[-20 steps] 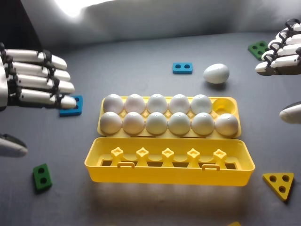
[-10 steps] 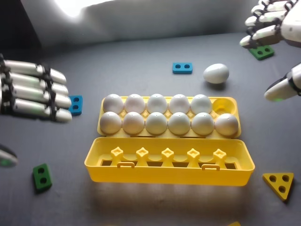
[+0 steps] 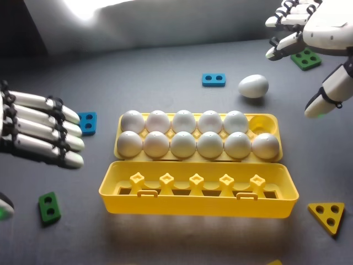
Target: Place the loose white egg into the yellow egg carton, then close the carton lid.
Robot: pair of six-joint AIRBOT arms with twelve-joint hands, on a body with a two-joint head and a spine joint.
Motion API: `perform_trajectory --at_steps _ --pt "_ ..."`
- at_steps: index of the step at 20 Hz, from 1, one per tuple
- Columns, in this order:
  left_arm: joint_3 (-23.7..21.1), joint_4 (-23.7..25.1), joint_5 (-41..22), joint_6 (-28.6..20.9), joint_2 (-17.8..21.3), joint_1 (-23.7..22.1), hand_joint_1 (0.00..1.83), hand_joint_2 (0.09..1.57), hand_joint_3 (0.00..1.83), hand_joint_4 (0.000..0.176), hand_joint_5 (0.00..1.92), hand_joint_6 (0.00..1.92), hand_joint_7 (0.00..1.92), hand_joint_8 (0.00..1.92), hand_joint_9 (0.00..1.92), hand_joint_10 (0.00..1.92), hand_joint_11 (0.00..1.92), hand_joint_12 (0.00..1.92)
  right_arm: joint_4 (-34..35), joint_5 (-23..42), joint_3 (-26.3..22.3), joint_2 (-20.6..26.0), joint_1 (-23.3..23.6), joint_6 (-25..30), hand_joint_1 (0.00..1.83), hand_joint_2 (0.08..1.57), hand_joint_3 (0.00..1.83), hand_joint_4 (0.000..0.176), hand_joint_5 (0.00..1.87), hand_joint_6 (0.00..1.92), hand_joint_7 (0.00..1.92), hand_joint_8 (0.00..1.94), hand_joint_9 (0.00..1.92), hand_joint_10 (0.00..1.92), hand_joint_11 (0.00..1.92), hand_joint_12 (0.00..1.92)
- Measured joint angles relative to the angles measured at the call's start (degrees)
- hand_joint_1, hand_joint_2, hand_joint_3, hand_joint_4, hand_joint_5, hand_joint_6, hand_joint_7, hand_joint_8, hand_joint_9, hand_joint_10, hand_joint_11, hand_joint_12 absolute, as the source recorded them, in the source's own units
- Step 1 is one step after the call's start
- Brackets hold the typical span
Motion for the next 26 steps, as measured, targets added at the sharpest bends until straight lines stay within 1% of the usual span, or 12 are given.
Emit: perform_trajectory --at_steps 1,3,5,6,9,14,17,21,22,24,25,26 --pt "0.2 1.6 -0.3 -0.6 -0.8 -0.2 0.0 1.22 0.0 0.0 0.27 0.0 0.23 0.0 0.17 0.0 0.0 0.28 0.0 0.3 1.4 -1.2 -0.4 0.0 0.63 0.71 0.0 0.114 0.49 0.01 0.0 0.0 0.0 0.0 0.07 0.05" --pt "0.8 3.3 -0.7 -0.8 -1.4 -0.1 0.0 1.25 0.0 0.0 0.34 0.0 0.29 0.0 0.23 0.0 0.0 0.42 0.0 0.7 3.2 -3.0 -1.1 0.0 0.58 0.75 0.0 0.12 0.57 0.0 0.0 0.0 0.0 0.0 0.0 0.53" --pt "2.9 2.4 -1.2 -0.9 -1.7 0.6 0.0 1.23 0.0 0.0 0.28 0.0 0.23 0.0 0.16 0.0 0.0 0.23 0.0 0.8 5.1 -4.7 -1.5 -0.2 0.58 0.75 0.0 0.126 0.62 0.02 0.0 0.0 0.0 0.0 0.0 0.55" --pt "4.4 2.8 -0.9 -0.9 -2.2 0.9 0.0 1.23 0.0 0.0 0.28 0.0 0.23 0.0 0.16 0.0 0.0 0.2 0.0 1.0 6.1 -5.4 -1.7 -0.5 0.61 0.75 0.0 0.118 0.64 0.01 0.0 0.0 0.0 0.0 0.0 0.49" --pt "5.8 3.4 0.0 -2.0 -2.5 2.1 0.0 1.24 0.0 0.0 0.27 0.0 0.24 0.0 0.19 0.0 0.0 0.27 -0.8 1.8 8.9 -7.3 -1.7 -0.9 0.61 0.76 0.0 0.132 0.65 0.0 0.0 0.0 0.0 0.0 0.0 0.41" --pt "4.5 2.8 -0.1 -4.3 -2.6 3.6 0.0 1.25 0.0 0.0 0.32 0.01 0.29 0.01 0.24 0.0 0.0 0.42 -2.9 3.2 12.3 -10.0 -1.6 -0.9 0.72 0.77 0.0 0.089 0.77 0.02 0.07 0.01 0.1 0.01 0.0 0.69" --pt "3.1 2.9 -2.0 -4.0 -2.5 5.6 0.0 1.24 0.0 0.0 0.32 0.0 0.28 0.0 0.22 0.0 0.0 0.34 -2.9 3.5 13.9 -11.4 -1.3 -1.3 0.79 0.78 0.0 0.09 0.85 0.01 0.12 0.0 0.13 0.01 0.0 0.77" --pt "2.9 2.8 -3.4 -2.5 -3.0 6.0 0.0 1.23 0.0 0.0 0.29 0.0 0.24 0.0 0.19 0.0 0.0 0.3 -3.0 3.4 14.4 -13.0 0.2 -1.3 0.91 0.81 0.0 0.128 0.9 0.0 0.1 0.0 0.13 0.0 0.0 0.75" --pt "3.1 2.7 -3.8 -2.3 -3.3 5.9 0.0 1.21 0.0 0.0 0.26 0.0 0.21 0.0 0.16 0.0 0.0 0.19 -2.9 3.5 14.4 -13.3 0.5 -1.3 0.94 0.81 0.0 0.123 0.89 0.0 0.1 0.0 0.14 0.0 0.0 0.75" --pt "3.8 2.8 -4.0 -1.9 -4.1 5.9 0.0 1.21 0.0 0.0 0.27 0.0 0.22 0.01 0.17 0.01 0.0 0.19 -2.9 3.5 14.4 -13.6 0.7 -1.3 0.95 0.81 0.0 0.113 0.88 0.0 0.11 0.0 0.15 0.01 0.0 0.75" --pt "4.2 3.0 -3.8 -1.7 -4.5 5.9 0.0 1.23 0.01 0.0 0.28 0.0 0.25 0.01 0.19 0.01 0.0 0.24 -2.9 3.4 14.4 -13.8 0.7 -1.3 0.94 0.8 0.0 0.095 0.91 0.0 0.13 0.0 0.16 0.0 0.0 0.69" --pt "4.2 3.2 -3.8 -1.6 -4.6 5.6 0.0 1.23 0.01 0.0 0.28 0.0 0.25 0.01 0.19 0.01 0.0 0.24 -2.9 3.4 14.4 -13.9 0.7 -1.3 0.94 0.8 0.0 0.095 0.91 0.0 0.13 0.0 0.16 0.0 0.0 0.69"
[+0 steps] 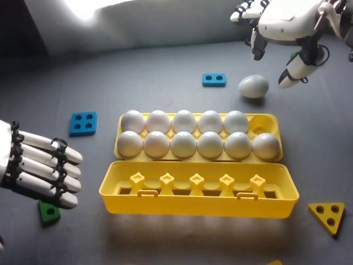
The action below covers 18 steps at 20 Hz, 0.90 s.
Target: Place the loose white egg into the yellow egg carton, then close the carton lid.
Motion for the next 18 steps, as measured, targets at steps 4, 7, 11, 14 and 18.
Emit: perform_trajectory --at_steps 4,7,11,14,18 --pt "0.1 0.7 -0.1 1.2 -0.1 0.0 0.0 1.23 0.0 0.0 0.3 0.01 0.25 0.0 0.19 0.0 0.0 0.21 0.4 -0.1 0.0 -0.9 0.0 0.0 0.9 0.8 0.0 0.119 0.97 0.0 0.14 0.0 0.15 0.0 0.0 0.57" --pt "0.1 2.1 -0.2 1.6 -0.4 0.0 0.0 1.24 0.0 0.0 0.3 0.0 0.26 0.0 0.2 0.0 0.0 0.24 3.4 0.0 0.4 -1.8 0.0 0.0 0.89 0.8 0.0 0.127 0.98 0.01 0.15 0.0 0.15 0.0 0.0 0.56" --pt "0.1 1.8 -0.3 1.7 -0.4 -0.2 0.0 1.25 0.0 0.0 0.34 0.01 0.29 0.01 0.22 0.0 0.0 0.27 5.0 -0.4 2.5 -2.9 0.0 0.0 0.86 0.8 0.0 0.151 0.96 0.0 0.16 0.0 0.16 0.0 0.0 0.65" --pt "0.1 1.8 -0.3 1.7 -0.4 -0.2 0.0 1.24 0.0 0.0 0.37 0.01 0.32 0.01 0.24 0.01 0.0 0.33 5.0 -0.4 3.2 -3.4 0.0 -0.1 0.86 0.8 0.0 0.146 0.96 0.0 0.16 0.0 0.16 0.0 0.0 0.65" --pt "0.7 1.8 -0.5 1.7 -0.5 -0.2 0.0 1.23 0.0 0.0 0.34 0.0 0.3 0.0 0.23 0.0 0.0 0.35 5.0 0.2 4.9 -5.3 0.0 -1.0 0.84 0.79 0.0 0.135 0.92 0.0 0.13 0.0 0.15 0.0 0.0 0.62"
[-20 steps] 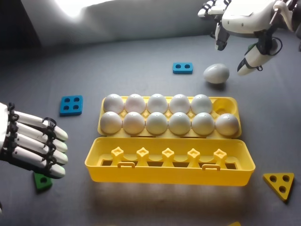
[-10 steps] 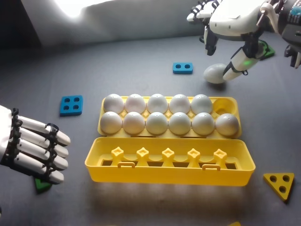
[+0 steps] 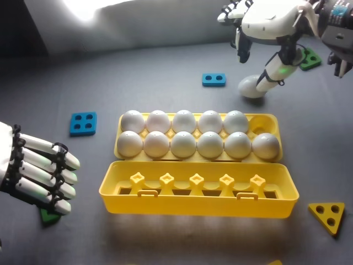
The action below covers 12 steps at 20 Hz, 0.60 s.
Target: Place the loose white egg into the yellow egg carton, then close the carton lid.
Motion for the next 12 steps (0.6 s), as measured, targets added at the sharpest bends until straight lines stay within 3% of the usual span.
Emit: perform_trajectory --at_steps 3,4,6,8,9,10,11,12 --pt "0.0 0.1 0.0 0.0 0.0 0.0 0.0 1.24 0.0 0.0 0.34 0.0 0.3 0.0 0.23 0.0 0.0 0.36 0.0 0.6 0.5 -0.1 -0.4 -0.2 0.81 0.8 0.0 0.129 0.92 0.0 0.13 0.0 0.16 0.0 0.0 0.65" --pt "0.0 0.0 -0.1 0.0 0.0 0.0 0.0 1.23 0.0 0.0 0.33 0.0 0.3 0.0 0.23 0.0 0.0 0.36 0.0 0.7 0.5 -0.1 -0.9 -0.3 0.82 0.8 0.0 0.114 0.93 0.0 0.13 0.0 0.16 0.0 0.0 0.63" --pt "0.0 0.0 -0.1 0.0 0.0 0.0 0.0 1.24 0.0 0.0 0.33 0.0 0.3 0.0 0.23 0.0 0.0 0.35 0.0 0.3 0.5 -0.1 -1.7 -0.3 0.83 0.8 0.0 0.117 0.93 0.0 0.15 0.0 0.17 0.0 0.0 0.62" --pt "0.0 0.0 -0.1 0.0 0.0 0.0 0.0 1.24 0.0 0.0 0.35 0.0 0.3 0.0 0.24 0.0 0.0 0.37 0.0 0.4 0.5 -0.1 -1.9 -0.4 0.86 0.79 0.0 0.09 0.96 0.01 0.16 0.01 0.17 0.0 0.0 0.62" --pt "0.0 0.0 -0.1 0.0 0.0 0.0 0.0 1.24 0.0 0.0 0.35 0.0 0.3 0.0 0.23 0.0 0.0 0.36 0.0 0.6 0.6 -0.1 -1.9 -0.4 0.86 0.79 0.0 0.104 0.97 0.01 0.17 0.0 0.17 0.0 0.0 0.6" --pt "0.0 0.0 -0.1 0.0 0.0 0.0 0.0 1.24 0.0 0.0 0.35 0.0 0.3 0.0 0.23 0.0 0.0 0.35 0.0 0.9 0.7 -0.1 -2.0 -0.4 0.86 0.79 0.0 0.107 0.97 0.01 0.17 0.0 0.18 0.0 0.0 0.59" --pt "0.1 0.0 -0.1 0.1 0.0 0.0 0.0 1.24 0.0 0.0 0.32 0.0 0.28 0.0 0.21 0.0 0.0 0.3 0.0 1.1 0.7 -0.1 -2.1 -0.4 0.88 0.79 0.0 0.1 0.98 0.0 0.17 0.0 0.17 0.0 0.0 0.57" --pt "0.1 0.0 -0.1 0.2 0.0 0.0 0.0 1.24 0.0 0.0 0.34 0.0 0.3 0.0 0.23 0.0 0.0 0.38 0.0 1.2 0.7 -0.1 -2.2 -0.4 0.89 0.79 0.0 0.1 0.99 0.0 0.17 0.0 0.17 0.0 0.0 0.56"
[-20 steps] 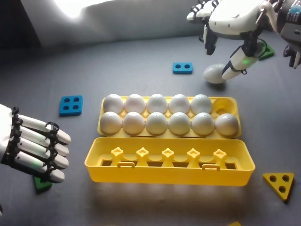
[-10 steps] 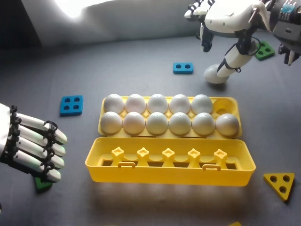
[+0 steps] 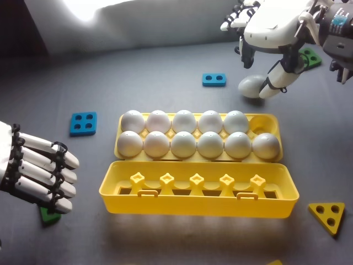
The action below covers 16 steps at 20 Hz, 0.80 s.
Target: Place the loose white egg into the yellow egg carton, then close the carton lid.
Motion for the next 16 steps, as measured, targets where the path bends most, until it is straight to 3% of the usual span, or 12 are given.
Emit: perform_trajectory --at_steps 3,6,7,8,9,12,14,15,16 --pt "0.1 0.0 0.0 0.1 0.0 0.0 0.0 1.23 0.0 0.0 0.35 0.0 0.31 0.0 0.25 0.0 0.0 0.42 0.0 0.1 0.0 0.0 0.0 0.0 0.87 0.79 0.0 0.125 0.98 0.0 0.17 0.0 0.19 0.0 0.0 0.59" --pt "0.4 0.0 0.0 0.2 -0.3 0.0 0.0 1.23 0.0 0.0 0.36 0.0 0.32 0.0 0.26 0.0 0.0 0.46 0.0 0.7 0.1 0.0 -0.8 0.0 0.86 0.8 0.0 0.12 0.98 0.0 0.17 0.0 0.19 0.0 0.0 0.55" --pt "0.4 0.0 0.0 0.2 -0.3 0.0 0.0 1.23 0.0 0.0 0.36 0.0 0.32 0.0 0.26 0.0 0.0 0.46 0.0 0.7 0.1 0.0 -1.0 0.0 0.84 0.81 0.0 0.134 0.97 0.0 0.17 0.0 0.19 0.0 0.0 0.54" --pt "0.4 0.0 0.0 0.2 -0.3 0.0 0.0 1.23 0.0 0.0 0.35 0.0 0.31 0.0 0.25 0.0 0.0 0.46 0.0 0.7 0.1 0.0 -1.0 0.0 0.83 0.81 0.0 0.134 0.94 0.0 0.16 0.0 0.19 0.0 0.0 0.54" --pt "0.4 0.0 0.0 0.2 -0.3 0.0 0.0 1.22 0.0 0.0 0.36 0.0 0.32 0.0 0.26 0.0 0.0 0.48 0.1 0.7 0.1 0.0 -1.0 0.0 0.84 0.81 0.0 0.119 0.93 0.0 0.17 0.0 0.2 0.0 0.0 0.58" --pt "0.4 0.1 0.0 0.2 -0.3 -0.3 0.0 1.23 0.0 0.0 0.37 0.0 0.33 0.0 0.27 0.0 0.0 0.49 0.6 0.7 0.1 -0.3 -1.1 0.0 0.86 0.79 0.0 0.104 0.95 0.0 0.19 0.0 0.22 0.0 0.0 0.63" --pt "0.4 0.0 0.0 0.2 -0.3 -0.5 0.0 1.23 0.0 0.0 0.36 0.0 0.32 0.0 0.26 0.0 0.0 0.5 0.7 0.9 0.1 -0.6 -1.4 0.0 0.86 0.79 0.0 0.119 0.99 0.0 0.19 0.0 0.2 0.0 0.0 0.56" --pt "0.4 0.0 0.0 0.2 -0.3 -0.5 0.0 1.22 0.0 0.0 0.35 0.0 0.31 0.0 0.25 0.0 0.0 0.47 0.7 0.9 0.1 -0.6 -1.5 0.0 0.86 0.78 0.0 0.112 1.01 0.01 0.2 0.0 0.21 0.0 0.0 0.56" --pt "0.4 0.1 0.0 0.2 -0.3 -0.5 0.0 1.23 0.0 0.0 0.35 0.0 0.31 0.0 0.25 0.0 0.0 0.46 0.8 0.9 0.1 -0.6 -1.7 0.0 0.85 0.79 0.0 0.116 1.01 0.01 0.19 0.0 0.2 0.0 0.0 0.56"
